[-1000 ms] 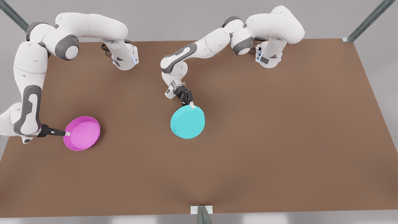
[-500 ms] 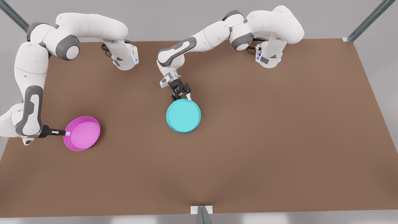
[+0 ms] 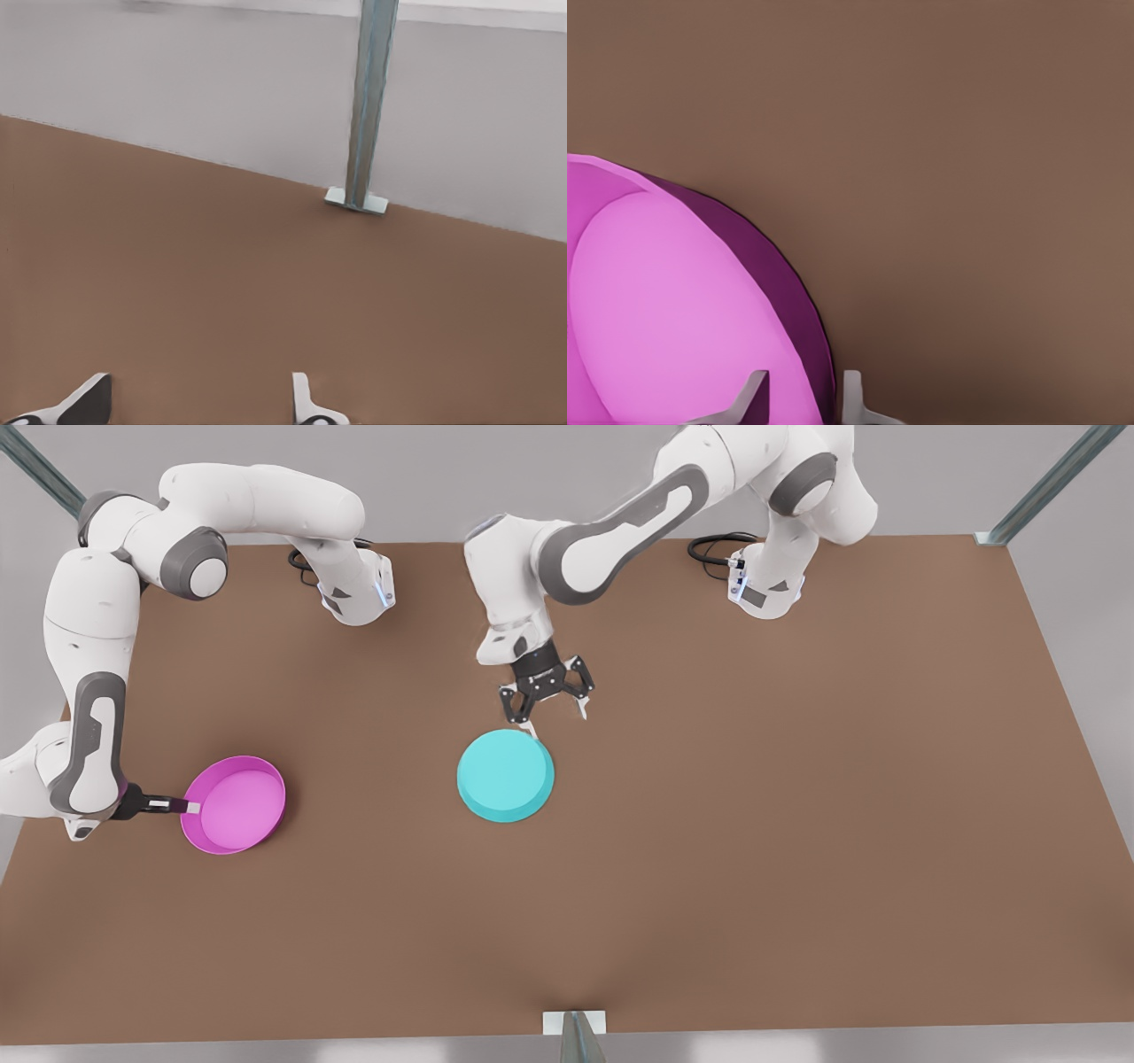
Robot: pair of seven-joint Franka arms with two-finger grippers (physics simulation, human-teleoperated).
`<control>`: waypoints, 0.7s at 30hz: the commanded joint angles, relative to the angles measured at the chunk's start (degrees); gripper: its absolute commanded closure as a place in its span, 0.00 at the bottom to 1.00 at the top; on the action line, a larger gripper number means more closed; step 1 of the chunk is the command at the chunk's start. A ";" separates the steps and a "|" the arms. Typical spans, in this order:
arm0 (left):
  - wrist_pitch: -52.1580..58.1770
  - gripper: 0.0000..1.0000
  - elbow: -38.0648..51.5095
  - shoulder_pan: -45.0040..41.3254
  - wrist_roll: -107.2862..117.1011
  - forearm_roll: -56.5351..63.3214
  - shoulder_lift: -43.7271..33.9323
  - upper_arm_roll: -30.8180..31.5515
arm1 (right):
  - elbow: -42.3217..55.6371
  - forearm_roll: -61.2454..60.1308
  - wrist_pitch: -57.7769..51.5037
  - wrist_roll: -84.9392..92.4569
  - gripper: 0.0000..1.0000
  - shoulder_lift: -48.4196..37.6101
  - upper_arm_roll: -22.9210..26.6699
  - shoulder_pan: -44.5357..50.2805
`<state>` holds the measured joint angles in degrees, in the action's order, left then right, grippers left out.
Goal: Flip the blue plate over with the left arm, and stack the pink plate on top of the blue plate with the right arm
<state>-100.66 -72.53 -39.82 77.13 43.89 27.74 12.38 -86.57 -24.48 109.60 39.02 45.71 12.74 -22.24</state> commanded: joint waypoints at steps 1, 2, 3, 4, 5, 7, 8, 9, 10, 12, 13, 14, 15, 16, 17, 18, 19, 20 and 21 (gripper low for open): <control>0.03 0.00 -0.85 2.89 -5.92 -19.63 -2.16 0.10 | 0.00 0.05 0.00 0.00 0.60 0.00 0.00 0.00; -0.59 0.00 -1.30 8.52 -12.43 -22.26 -4.01 0.19 | 0.00 -0.04 0.00 0.00 0.61 0.00 0.00 0.00; -0.15 0.00 -2.00 14.85 -25.08 -27.44 -6.46 0.10 | 0.00 0.05 0.00 0.00 0.61 0.00 0.00 0.00; -0.85 0.00 -6.04 19.51 -34.49 -30.88 -10.24 0.01 | 0.00 0.05 0.00 0.00 0.62 0.00 0.00 0.00; -1.47 0.00 -9.99 25.31 -43.01 -35.62 -14.20 -0.08 | 0.00 0.05 0.00 0.00 0.63 0.00 0.00 0.00; -1.55 0.00 -19.48 30.86 -59.98 -42.74 -23.16 -5.69 | 0.00 0.05 0.26 -0.09 0.64 0.00 0.00 0.00; -0.76 0.00 -21.07 30.86 -68.24 -45.03 -25.37 -11.32 | 0.00 0.05 0.26 -0.09 0.64 0.08 0.00 0.00; -0.59 0.00 -20.20 30.86 -70.98 -46.18 -25.19 -14.75 | 0.00 0.05 0.26 -0.09 0.63 0.44 0.00 0.00; -0.67 0.00 -17.56 30.86 -72.82 -46.44 -23.53 -16.34 | 0.00 0.05 0.26 -0.09 0.63 0.44 0.00 0.00; 1.69 0.00 -8.16 30.94 -74.23 -47.93 -15.97 -17.13 | 0.00 0.05 0.26 -0.09 0.63 0.44 0.00 0.09; 4.86 0.00 -5.17 32.35 -75.64 -48.20 -13.60 -17.13 | 0.00 0.05 0.26 -0.09 0.63 0.52 0.00 0.09; 8.37 0.00 0.63 33.14 -75.55 -50.66 -9.64 -17.13 | 0.00 0.05 0.35 -0.17 0.64 0.52 0.00 0.09; 8.73 0.00 4.49 33.14 -75.55 -50.66 -6.40 -17.04 | 0.00 0.05 0.35 -0.18 0.64 0.61 0.00 0.09; 8.55 0.00 6.60 33.14 -75.64 -50.66 -4.29 -17.04 | 0.00 0.05 0.44 -0.18 0.64 0.70 0.00 0.09; 8.82 0.00 7.05 33.23 -77.03 -49.96 -4.62 -17.13 | 0.00 0.05 0.44 -0.44 0.64 0.70 0.00 0.09; 7.59 0.00 0.23 33.23 -78.19 -49.96 -9.44 -17.48 | 0.00 0.14 0.44 -0.53 0.64 0.70 -0.35 0.09; 5.05 0.00 -4.88 33.23 -78.45 -49.87 -12.43 -17.66 | 0.00 0.13 1.14 -0.44 0.64 0.79 -0.44 0.09; 3.90 0.00 -10.26 33.23 -81.53 -48.38 -16.13 -17.57 | 0.00 0.05 2.20 -0.26 0.64 0.79 -0.53 0.09; 3.63 0.00 -12.80 33.14 -81.44 -46.36 -18.33 -17.04 | -0.09 0.05 2.20 -0.26 0.64 0.79 -0.62 0.09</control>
<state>-96.95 -85.56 -6.86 -4.24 -4.26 9.19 -4.66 -86.65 -24.43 111.80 38.76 46.50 12.06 -22.15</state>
